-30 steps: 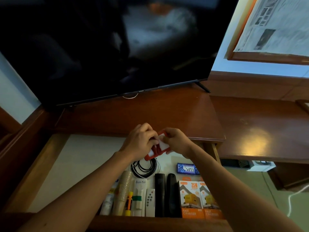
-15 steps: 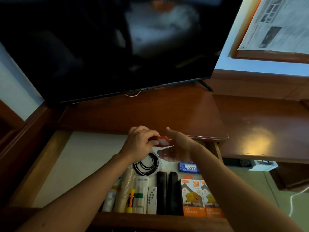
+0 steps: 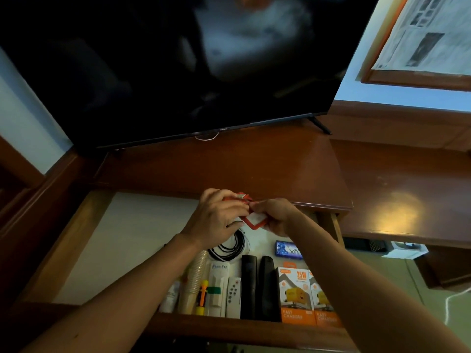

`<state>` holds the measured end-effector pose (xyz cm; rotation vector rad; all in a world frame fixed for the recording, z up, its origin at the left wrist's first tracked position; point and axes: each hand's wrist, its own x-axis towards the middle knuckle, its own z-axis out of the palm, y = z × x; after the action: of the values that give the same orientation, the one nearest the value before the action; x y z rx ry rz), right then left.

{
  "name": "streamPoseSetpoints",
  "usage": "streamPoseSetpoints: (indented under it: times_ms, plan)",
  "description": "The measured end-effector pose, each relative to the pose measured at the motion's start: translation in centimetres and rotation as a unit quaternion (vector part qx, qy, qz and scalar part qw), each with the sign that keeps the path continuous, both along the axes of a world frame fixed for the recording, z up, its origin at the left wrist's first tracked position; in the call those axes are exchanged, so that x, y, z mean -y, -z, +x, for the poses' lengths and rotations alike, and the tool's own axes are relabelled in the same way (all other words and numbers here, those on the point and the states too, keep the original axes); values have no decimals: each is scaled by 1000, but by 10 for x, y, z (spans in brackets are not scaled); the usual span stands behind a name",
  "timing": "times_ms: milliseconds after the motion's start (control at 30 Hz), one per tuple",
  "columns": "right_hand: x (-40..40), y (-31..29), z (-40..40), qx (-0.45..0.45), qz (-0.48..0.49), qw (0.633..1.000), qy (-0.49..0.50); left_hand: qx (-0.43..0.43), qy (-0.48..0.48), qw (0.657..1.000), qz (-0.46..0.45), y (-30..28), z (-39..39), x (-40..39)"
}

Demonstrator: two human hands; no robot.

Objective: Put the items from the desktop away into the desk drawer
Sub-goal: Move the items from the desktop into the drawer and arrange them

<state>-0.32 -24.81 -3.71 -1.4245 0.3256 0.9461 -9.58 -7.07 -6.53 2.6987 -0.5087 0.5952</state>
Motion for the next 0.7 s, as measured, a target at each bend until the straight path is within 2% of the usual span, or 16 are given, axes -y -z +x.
streamPoseSetpoints:
  times_ms: [200, 400, 500, 700]
  plan:
    - [-17, 29, -1, 110, -86, 990, 16, -68, -117, 990, -26, 13, -16, -38]
    - [-43, 47, -14, 128, -118, 983, -51, -225, -259, 939, -1, 32, -10, -87]
    - [-64, 59, -19, 136, -157, 975, -76, -265, -274, 924, 26, 40, 1, -115]
    - [-106, 84, -28, 156, -226, 954, -119, -301, -256, 916, 72, 46, 31, -174]
